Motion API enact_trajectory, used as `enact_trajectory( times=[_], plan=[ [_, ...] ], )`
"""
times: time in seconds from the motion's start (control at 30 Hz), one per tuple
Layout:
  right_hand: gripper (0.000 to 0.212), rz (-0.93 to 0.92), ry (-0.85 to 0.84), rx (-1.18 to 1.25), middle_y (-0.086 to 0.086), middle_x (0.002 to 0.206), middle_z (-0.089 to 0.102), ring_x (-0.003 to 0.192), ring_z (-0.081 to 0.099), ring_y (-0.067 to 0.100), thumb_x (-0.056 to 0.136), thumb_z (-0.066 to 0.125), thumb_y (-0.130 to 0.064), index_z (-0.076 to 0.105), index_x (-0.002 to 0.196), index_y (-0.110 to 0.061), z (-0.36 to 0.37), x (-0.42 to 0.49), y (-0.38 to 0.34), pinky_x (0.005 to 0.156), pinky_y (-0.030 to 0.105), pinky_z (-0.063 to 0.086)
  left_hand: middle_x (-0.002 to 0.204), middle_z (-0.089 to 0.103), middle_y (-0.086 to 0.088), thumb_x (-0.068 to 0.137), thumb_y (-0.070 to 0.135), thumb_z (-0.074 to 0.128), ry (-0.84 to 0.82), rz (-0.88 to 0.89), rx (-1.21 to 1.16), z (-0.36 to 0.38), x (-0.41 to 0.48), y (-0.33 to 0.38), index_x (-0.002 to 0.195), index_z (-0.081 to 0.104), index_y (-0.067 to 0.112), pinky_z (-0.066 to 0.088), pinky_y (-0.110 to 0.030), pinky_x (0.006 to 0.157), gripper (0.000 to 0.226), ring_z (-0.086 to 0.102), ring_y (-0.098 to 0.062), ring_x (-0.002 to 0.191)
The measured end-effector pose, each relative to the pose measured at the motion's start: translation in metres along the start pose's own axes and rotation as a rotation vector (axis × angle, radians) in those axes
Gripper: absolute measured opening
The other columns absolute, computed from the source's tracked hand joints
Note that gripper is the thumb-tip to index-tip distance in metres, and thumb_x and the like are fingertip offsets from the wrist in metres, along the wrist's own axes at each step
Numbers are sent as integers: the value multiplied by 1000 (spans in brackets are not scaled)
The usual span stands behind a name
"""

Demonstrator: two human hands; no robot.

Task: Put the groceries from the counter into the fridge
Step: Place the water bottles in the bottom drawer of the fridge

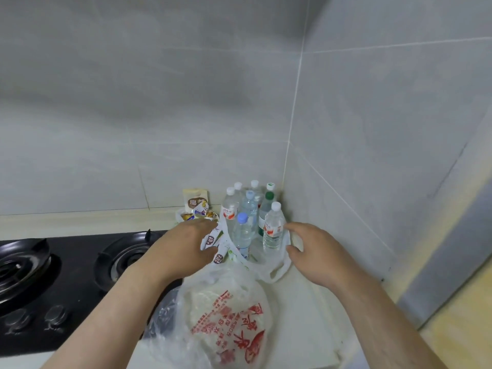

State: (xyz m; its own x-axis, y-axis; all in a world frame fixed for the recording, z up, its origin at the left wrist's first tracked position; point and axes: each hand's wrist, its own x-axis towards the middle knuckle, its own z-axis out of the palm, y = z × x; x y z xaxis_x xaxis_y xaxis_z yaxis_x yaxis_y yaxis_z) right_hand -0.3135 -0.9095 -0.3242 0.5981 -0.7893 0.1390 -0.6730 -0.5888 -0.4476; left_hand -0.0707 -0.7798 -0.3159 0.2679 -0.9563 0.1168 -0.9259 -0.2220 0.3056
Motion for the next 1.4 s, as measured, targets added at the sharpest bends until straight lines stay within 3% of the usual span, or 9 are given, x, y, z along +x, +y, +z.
enact_trajectory(
  times=[0.17,0.33,0.53,0.67,0.87,0.97,1.1,1.27,1.4],
  plan=[
    [49,55,-44,-43,-10,141,52,128,49,13,93,54,-30,48,141,-30,16,34,20,103,28,41,143,50,10,92,35,58,-21,46,-9,20,50,-25,143,47,25,41,-27,101,53,47,-13,130],
    [50,125,-81,-85,-9,142,51,127,50,15,94,52,-32,44,143,-30,31,79,33,102,31,43,123,60,9,90,34,59,-55,89,-44,37,102,-46,135,51,33,36,-22,77,46,56,-15,114],
    [51,195,-118,-108,-3,144,50,130,48,18,95,54,-31,44,144,-25,56,129,46,104,30,39,133,59,4,86,36,67,-118,101,-164,59,148,-66,140,49,30,46,-29,94,57,57,-14,116],
    [47,237,-90,-42,-2,136,57,121,54,20,93,56,-28,47,139,-23,72,154,53,94,29,42,147,47,7,85,38,71,-174,90,-243,85,171,-77,148,40,29,35,-18,94,71,49,-12,129],
    [38,296,-32,89,-4,121,60,111,56,18,89,62,-22,51,125,-23,90,181,62,83,26,38,153,38,5,80,38,78,-285,47,-403,118,197,-84,151,34,27,32,-21,105,84,40,-12,137],
    [28,316,-17,114,-7,107,57,99,54,16,86,66,-23,47,105,-28,98,191,70,77,26,36,147,44,12,73,35,84,-324,72,-450,129,206,-84,147,40,29,32,-16,100,86,42,-3,128],
    [43,359,-14,184,-6,118,62,106,58,15,82,70,-30,55,122,-24,109,201,80,82,28,42,130,53,19,69,28,87,-345,108,-476,140,219,-83,134,52,34,35,-15,91,74,48,1,116],
    [69,424,-24,293,-11,124,64,113,61,12,61,66,-51,55,126,-32,128,212,90,96,36,50,117,61,15,68,22,85,-378,97,-498,153,225,-82,122,56,33,48,-27,94,63,58,-7,108],
    [54,453,3,326,-11,121,66,108,62,12,72,73,-35,58,124,-30,136,221,97,94,34,51,117,63,11,68,21,86,-380,72,-493,163,227,-82,127,54,28,46,-25,90,67,58,-11,106]
  ],
)
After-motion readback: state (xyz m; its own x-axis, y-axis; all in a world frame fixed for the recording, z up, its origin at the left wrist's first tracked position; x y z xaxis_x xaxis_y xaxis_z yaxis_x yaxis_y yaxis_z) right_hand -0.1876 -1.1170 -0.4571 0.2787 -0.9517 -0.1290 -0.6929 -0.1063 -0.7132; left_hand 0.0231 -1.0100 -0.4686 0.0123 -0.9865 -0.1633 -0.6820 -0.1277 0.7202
